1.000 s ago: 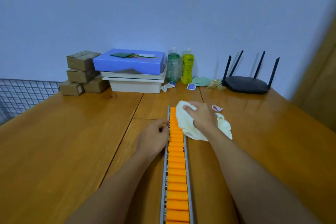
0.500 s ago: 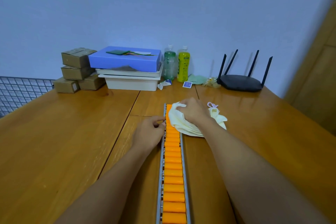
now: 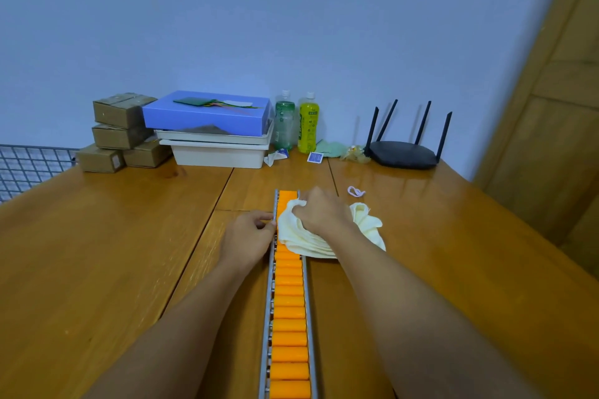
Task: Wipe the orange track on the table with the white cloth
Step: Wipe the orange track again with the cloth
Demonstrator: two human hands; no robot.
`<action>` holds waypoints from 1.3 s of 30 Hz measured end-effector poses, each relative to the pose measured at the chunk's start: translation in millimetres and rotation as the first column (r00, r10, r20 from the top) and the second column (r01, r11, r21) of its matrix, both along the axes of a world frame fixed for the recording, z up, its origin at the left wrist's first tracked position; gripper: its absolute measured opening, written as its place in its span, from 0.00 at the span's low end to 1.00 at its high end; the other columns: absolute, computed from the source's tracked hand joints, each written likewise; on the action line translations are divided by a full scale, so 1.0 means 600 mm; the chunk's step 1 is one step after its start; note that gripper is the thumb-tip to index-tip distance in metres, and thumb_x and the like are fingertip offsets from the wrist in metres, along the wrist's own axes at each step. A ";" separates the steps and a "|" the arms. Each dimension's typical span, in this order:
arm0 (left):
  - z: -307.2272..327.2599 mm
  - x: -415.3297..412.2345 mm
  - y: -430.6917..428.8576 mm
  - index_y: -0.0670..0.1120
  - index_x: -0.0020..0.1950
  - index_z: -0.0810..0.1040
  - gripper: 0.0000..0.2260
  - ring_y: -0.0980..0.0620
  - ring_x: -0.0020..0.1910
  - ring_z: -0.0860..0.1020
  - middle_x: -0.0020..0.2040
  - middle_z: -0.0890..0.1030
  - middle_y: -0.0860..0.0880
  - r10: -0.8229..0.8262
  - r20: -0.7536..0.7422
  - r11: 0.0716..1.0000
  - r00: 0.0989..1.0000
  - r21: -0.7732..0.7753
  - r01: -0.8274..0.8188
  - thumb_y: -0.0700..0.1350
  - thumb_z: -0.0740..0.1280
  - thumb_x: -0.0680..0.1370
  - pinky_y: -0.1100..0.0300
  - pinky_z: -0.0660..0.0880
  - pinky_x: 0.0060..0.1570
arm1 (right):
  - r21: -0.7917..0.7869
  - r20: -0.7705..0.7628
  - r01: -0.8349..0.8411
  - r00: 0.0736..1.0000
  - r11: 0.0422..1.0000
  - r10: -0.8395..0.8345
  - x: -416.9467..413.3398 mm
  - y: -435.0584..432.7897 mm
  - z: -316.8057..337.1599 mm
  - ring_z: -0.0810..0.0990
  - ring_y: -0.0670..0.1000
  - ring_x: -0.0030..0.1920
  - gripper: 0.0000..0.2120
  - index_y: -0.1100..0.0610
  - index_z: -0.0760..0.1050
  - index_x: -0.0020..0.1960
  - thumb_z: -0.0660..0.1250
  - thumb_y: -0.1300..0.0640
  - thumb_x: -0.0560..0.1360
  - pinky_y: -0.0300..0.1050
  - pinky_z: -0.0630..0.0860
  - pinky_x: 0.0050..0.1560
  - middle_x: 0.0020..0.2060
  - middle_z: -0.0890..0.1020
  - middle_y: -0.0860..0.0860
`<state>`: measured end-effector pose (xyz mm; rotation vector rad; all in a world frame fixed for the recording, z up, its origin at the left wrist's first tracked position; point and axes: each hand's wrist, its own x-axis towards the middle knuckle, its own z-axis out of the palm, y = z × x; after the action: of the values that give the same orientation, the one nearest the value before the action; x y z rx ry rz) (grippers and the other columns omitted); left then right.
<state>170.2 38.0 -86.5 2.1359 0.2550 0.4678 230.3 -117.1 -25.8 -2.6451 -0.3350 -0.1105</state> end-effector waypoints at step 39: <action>0.022 -0.149 -0.044 0.45 0.61 0.82 0.10 0.52 0.51 0.79 0.55 0.84 0.49 -0.020 -0.013 0.999 1.000 0.025 0.020 0.42 0.66 0.82 0.59 0.72 0.48 | -0.108 0.012 0.005 1.000 0.994 -0.004 -0.238 -0.037 0.025 0.81 0.58 0.52 0.12 0.54 0.78 0.58 0.65 0.51 0.77 0.49 0.76 0.48 0.51 0.81 0.53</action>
<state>80.7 11.8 -73.2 2.1648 0.2352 0.4485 87.6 -139.0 -10.9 -2.7533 -0.3480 -0.1127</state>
